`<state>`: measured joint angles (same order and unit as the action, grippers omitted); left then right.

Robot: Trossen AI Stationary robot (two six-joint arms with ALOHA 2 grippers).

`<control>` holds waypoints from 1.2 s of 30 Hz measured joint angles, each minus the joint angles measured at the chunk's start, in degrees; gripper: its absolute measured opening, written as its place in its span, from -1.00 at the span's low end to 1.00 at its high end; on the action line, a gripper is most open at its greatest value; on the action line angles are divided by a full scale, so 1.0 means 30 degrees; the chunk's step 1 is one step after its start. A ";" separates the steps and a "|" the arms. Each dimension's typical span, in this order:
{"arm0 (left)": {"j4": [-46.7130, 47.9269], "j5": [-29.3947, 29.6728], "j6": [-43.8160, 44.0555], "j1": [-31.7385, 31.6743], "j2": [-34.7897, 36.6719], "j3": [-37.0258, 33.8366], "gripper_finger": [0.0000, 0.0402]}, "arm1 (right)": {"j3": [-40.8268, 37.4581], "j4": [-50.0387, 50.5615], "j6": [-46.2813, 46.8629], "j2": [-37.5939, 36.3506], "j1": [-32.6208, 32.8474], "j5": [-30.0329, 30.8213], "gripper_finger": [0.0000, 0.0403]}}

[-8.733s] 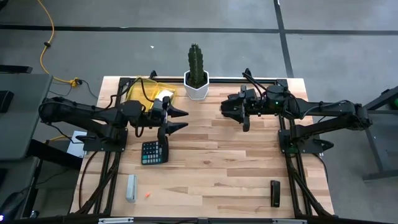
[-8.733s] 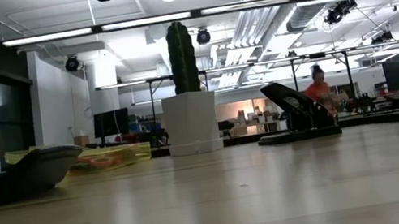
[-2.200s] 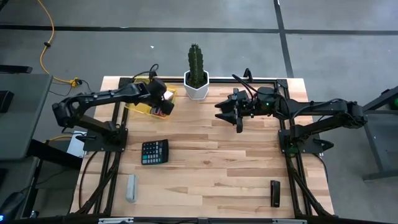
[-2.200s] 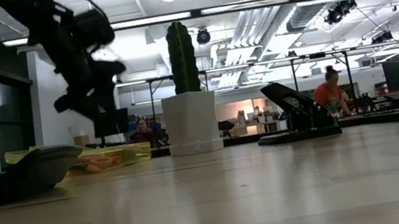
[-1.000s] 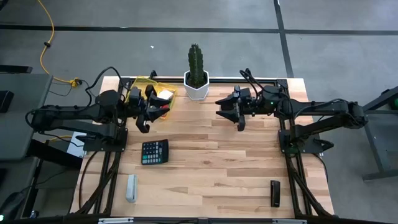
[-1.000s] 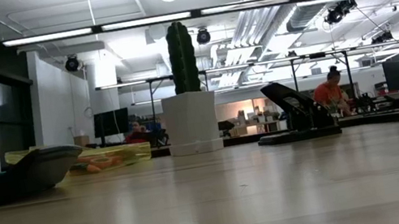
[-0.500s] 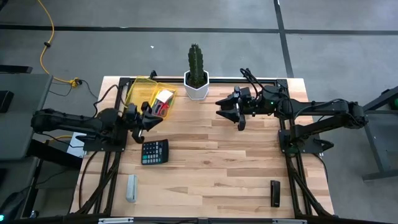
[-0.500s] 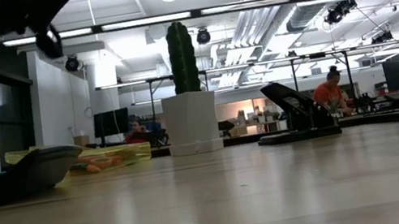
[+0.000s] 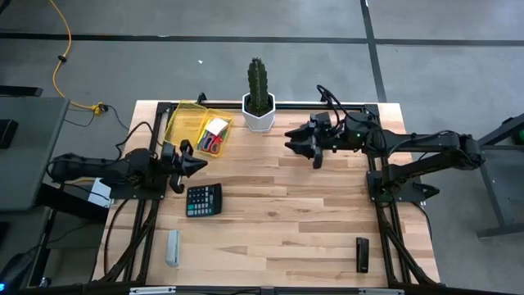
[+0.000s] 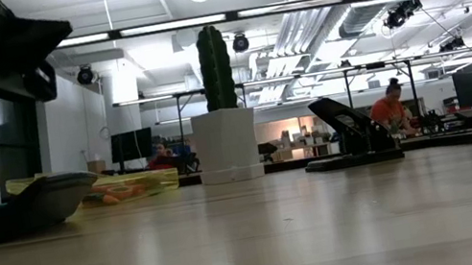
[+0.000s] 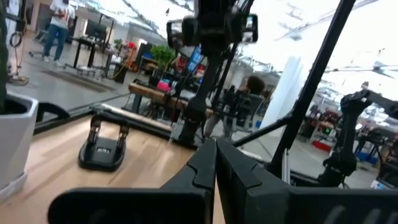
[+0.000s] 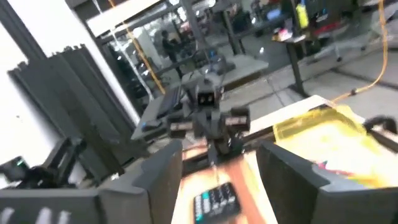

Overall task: Pack school essentials
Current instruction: Return to Home Position

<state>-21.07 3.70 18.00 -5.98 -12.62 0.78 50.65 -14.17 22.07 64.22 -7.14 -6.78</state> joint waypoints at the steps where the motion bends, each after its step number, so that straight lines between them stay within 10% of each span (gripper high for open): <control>1: 0.0068 -0.0006 -0.0006 0.0000 0.0307 0.0000 -1.00 | 0.0000 0.0418 0.0113 -0.0177 0.0000 -0.0213 -0.06; 9: 0.0245 0.0395 -0.1230 0.0015 0.1099 0.0007 -1.00 | -0.0010 0.4331 -0.1235 -0.2552 0.0007 -0.1216 -0.94; 15: 0.0252 0.0445 -0.0924 0.0015 0.1063 0.0007 -1.00 | -0.1415 0.4555 -0.1948 -0.4440 0.0015 -0.1037 -0.97; 31: 0.0403 0.0501 -0.0868 0.0029 0.1562 0.0007 -1.00 | -1.6029 -0.9648 0.2707 -1.0217 -0.0652 -0.1218 -1.00; 36: 0.0836 0.0511 -0.0888 0.0029 0.2916 0.0007 -1.00 | -1.6695 -0.8548 0.1582 -1.1575 -0.0289 -0.1581 -1.00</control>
<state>-18.57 5.23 15.33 -5.89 -3.87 0.80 0.57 -39.82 26.82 29.49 -8.00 -11.53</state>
